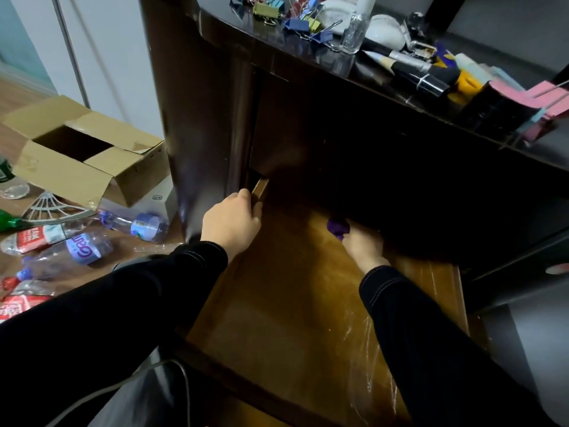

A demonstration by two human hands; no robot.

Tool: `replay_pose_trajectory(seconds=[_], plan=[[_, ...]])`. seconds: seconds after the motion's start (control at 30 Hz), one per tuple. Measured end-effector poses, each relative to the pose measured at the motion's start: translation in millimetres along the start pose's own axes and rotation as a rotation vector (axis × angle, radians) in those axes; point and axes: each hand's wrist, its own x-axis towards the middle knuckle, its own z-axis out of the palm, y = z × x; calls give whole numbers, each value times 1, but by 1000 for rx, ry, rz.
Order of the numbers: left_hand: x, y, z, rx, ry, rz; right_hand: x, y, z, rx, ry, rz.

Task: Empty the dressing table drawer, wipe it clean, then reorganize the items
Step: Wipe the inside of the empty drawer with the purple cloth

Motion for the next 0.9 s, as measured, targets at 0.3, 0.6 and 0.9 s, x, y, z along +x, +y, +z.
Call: replay_pose_trajectory(seconds=[0.3, 0.6, 0.9], plan=[[-6, 3, -8, -15, -21, -10, -82, -3, 3, -28, -74, -229], [-11, 4, -10, -39, -30, -5, -151, 8, 0, 26, -243, -365], [0, -3, 6, -4, 27, 5, -25, 13, -3, 105, -4, -70]])
